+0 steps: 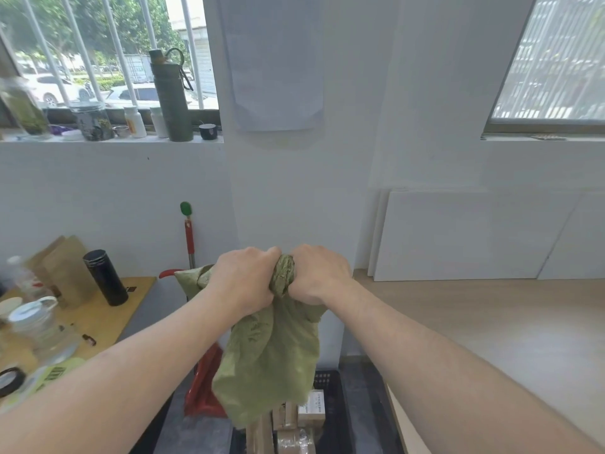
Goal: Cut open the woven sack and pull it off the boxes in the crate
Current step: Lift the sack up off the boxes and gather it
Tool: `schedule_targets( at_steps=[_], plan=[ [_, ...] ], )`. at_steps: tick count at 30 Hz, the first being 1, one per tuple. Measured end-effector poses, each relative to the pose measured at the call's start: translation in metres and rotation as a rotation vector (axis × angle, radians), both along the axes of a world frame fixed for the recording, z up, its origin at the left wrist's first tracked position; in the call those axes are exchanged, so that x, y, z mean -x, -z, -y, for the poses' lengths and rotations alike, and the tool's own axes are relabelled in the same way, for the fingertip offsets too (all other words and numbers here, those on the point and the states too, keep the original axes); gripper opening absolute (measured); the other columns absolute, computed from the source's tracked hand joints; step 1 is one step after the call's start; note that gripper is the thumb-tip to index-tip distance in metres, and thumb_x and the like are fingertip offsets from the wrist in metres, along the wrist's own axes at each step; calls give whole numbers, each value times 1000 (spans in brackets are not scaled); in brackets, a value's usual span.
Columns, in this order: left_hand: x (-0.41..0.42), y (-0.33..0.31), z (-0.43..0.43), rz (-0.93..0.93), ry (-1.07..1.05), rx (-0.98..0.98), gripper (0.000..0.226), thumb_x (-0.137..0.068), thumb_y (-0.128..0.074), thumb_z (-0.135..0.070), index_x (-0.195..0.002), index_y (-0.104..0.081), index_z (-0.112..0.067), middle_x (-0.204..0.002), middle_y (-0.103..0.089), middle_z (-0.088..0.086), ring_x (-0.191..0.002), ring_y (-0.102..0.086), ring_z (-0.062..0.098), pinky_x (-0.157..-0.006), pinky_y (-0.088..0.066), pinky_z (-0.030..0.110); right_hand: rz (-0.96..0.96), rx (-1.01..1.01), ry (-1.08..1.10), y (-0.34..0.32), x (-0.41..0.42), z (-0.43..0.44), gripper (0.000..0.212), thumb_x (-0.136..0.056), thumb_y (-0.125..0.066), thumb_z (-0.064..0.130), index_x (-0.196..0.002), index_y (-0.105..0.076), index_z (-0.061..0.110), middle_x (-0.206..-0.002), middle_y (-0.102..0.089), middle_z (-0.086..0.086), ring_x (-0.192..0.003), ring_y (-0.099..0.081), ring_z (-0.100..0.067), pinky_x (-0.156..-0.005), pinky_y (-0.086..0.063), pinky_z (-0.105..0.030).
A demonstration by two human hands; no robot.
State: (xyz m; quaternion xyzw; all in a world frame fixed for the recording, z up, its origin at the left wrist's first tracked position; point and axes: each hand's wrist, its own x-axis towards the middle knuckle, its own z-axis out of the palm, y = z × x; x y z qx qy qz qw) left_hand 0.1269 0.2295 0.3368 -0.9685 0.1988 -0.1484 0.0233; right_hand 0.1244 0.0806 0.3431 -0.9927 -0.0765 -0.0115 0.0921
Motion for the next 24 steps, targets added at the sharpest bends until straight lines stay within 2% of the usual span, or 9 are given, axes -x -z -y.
schedule_targets(
  at_steps=[3,6,9,11,13,15,17,20,24],
  plan=[
    [-5,0,-2,-70,-2,81,23,-72,-60,-25,-92,-50,-25,-74,-52,-6,-74,-62,29,-59,-41,32,154,105,-73,5,1,5,32,-74,-65,23,-105,-57,23,-99,-65,-1,-97,-63,-30,-85,-40,-41],
    [-13,-1,-2,-157,-53,237,15,-70,-62,-26,-83,-58,-22,-72,-61,-3,-67,-62,25,-53,-41,29,476,251,-118,16,0,9,71,-66,-80,31,-131,-55,19,-129,-55,-11,-123,-51,-31,-110,-23,-50],
    [-23,-10,-4,-249,-82,453,7,-70,-64,-22,-69,-62,-15,-64,-67,3,-59,-64,25,-49,-45,27,627,284,-147,24,0,7,101,-58,-90,27,-147,-46,9,-142,-49,-17,-142,-39,-38,-119,-11,-55],
    [-27,-16,-4,-338,-40,520,11,-71,-66,-22,-64,-62,-14,-62,-68,1,-58,-64,23,-51,-46,27,645,266,-116,26,-1,7,107,-57,-91,22,-151,-42,7,-142,-50,-17,-145,-38,-39,-121,-12,-55],
    [-28,-21,-2,-474,2,578,16,-68,-69,-22,-59,-58,-14,-56,-63,-4,-53,-57,20,-52,-46,29,674,227,-91,26,-4,9,92,-58,-88,17,-142,-51,8,-134,-56,-16,-139,-46,-38,-121,-18,-55],
    [-28,-24,-1,-624,43,629,19,-62,-69,-20,-57,-51,-15,-53,-50,-3,-52,-45,19,-52,-38,32,754,205,-99,27,-8,10,52,-67,-77,9,-118,-64,9,-110,-64,-12,-114,-61,-34,-120,-28,-53],
    [-25,-26,0,-727,95,638,21,-60,-67,-16,-58,-46,-17,-55,-42,-1,-53,-38,18,-53,-31,31,798,203,-134,27,-10,11,24,-73,-67,4,-96,-66,10,-89,-64,-8,-87,-63,-31,-110,-42,-51],
    [-22,-26,0,-762,139,596,28,-63,-67,-11,-55,-42,-18,-53,-40,-2,-52,-37,16,-50,-29,29,753,207,-156,29,-12,11,17,-69,-68,0,-81,-63,12,-75,-62,-7,-73,-61,-31,-80,-51,-42],
    [-24,-21,0,-724,166,481,26,-67,-68,-15,-56,-45,-16,-53,-42,1,-50,-40,16,-51,-33,31,650,225,-142,29,-13,8,16,-67,-58,1,-69,-60,16,-65,-61,-4,-66,-60,-29,-68,-46,-36]
  ],
)
